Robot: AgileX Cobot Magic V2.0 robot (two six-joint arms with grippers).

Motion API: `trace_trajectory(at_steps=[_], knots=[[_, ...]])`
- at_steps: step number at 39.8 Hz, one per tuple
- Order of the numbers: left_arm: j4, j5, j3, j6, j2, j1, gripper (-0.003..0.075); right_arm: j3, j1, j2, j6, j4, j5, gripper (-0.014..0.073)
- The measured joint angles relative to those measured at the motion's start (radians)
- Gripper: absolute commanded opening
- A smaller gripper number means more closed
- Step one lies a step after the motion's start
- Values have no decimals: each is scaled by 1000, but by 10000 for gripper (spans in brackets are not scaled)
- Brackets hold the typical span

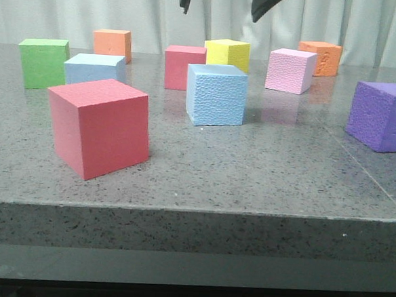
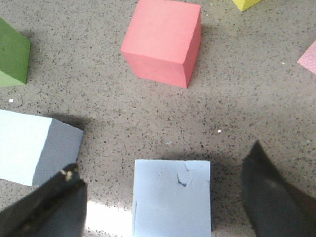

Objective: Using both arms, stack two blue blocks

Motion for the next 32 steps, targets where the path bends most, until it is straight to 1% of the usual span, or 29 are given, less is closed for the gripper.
trace_trajectory(at_steps=[5, 7, 10, 11, 13, 21, 27, 32], knots=[[0, 0, 0, 0, 0, 0, 635, -2, 0, 0, 0, 0, 21, 219], [0, 0, 0, 0, 0, 0, 635, -2, 0, 0, 0, 0, 25, 73], [0, 0, 0, 0, 0, 0, 635, -2, 0, 0, 0, 0, 27, -57], [0, 0, 0, 0, 0, 0, 635, -2, 0, 0, 0, 0, 30, -74], [0, 0, 0, 0, 0, 0, 635, -2, 0, 0, 0, 0, 30, -61], [0, 0, 0, 0, 0, 0, 635, -2, -14, -20, 0, 0, 60, -62], [0, 0, 0, 0, 0, 0, 635, 14, -90, -90, -61, 0, 117, -62], [0, 0, 0, 0, 0, 0, 635, 87, -165, -191, -122, 0, 131, -62]])
